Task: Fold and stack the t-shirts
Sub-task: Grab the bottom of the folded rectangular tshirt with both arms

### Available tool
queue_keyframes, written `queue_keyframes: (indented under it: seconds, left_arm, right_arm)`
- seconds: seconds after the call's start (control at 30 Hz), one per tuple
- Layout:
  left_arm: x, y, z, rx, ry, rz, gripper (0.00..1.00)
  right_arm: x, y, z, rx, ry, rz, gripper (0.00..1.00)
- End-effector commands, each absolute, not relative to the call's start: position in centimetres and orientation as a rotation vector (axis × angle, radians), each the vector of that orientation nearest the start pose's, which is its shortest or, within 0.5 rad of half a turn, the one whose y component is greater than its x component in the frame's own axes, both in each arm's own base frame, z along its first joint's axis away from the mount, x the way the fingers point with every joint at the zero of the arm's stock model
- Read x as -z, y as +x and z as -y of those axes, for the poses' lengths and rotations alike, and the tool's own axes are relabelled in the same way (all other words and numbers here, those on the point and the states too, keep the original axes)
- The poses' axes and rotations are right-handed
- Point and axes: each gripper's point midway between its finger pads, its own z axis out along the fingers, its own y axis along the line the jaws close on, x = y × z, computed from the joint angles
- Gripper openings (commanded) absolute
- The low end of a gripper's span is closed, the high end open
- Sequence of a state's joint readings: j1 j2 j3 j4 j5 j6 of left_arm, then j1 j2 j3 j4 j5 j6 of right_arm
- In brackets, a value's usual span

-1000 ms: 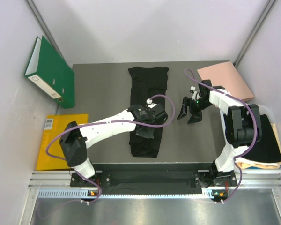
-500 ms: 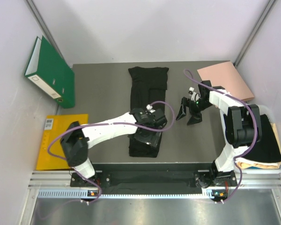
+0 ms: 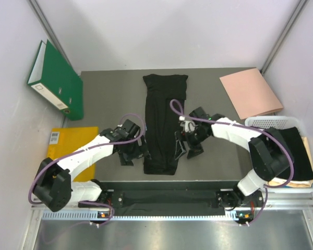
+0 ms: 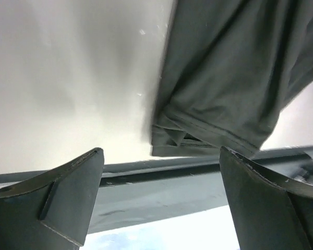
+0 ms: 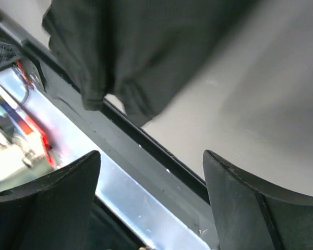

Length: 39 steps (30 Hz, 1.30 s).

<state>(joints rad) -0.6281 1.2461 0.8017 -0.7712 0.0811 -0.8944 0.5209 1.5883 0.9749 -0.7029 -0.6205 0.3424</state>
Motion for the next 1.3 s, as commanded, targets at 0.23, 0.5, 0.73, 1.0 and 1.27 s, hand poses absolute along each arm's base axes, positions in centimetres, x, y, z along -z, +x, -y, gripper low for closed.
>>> queue_keyframes:
  seconds: [0.23, 0.5, 0.73, 1.0, 1.27]
  left_arm:
    - [-5.9, 17.3, 24.5, 0.985, -0.601, -2.914, 0.73]
    - [-3.3, 16.5, 23.2, 0.811, -0.600, -3.046, 0.35]
    - [-2.1, 16.6, 21.5, 0.629, -0.625, -3.114, 0.00]
    - [-1.6, 16.3, 19.9, 0.529, -0.617, -3.149, 0.00]
    - [-1.3, 16.7, 20.3, 0.548, -0.587, -3.156, 0.00]
  right_arm:
    - [-3.0, 16.0, -27.9, -0.975, -0.461, -3.002, 0.68]
    - [-2.3, 16.4, -30.1, -0.949, -0.491, -3.059, 0.53]
    - [-0.8, 15.6, -30.4, -0.902, -0.522, -3.152, 0.00]
    - [-0.6, 16.4, -25.0, -0.586, -0.520, -3.192, 0.00]
    - [-0.7, 16.3, -22.3, -0.471, -0.557, -3.211, 0.00]
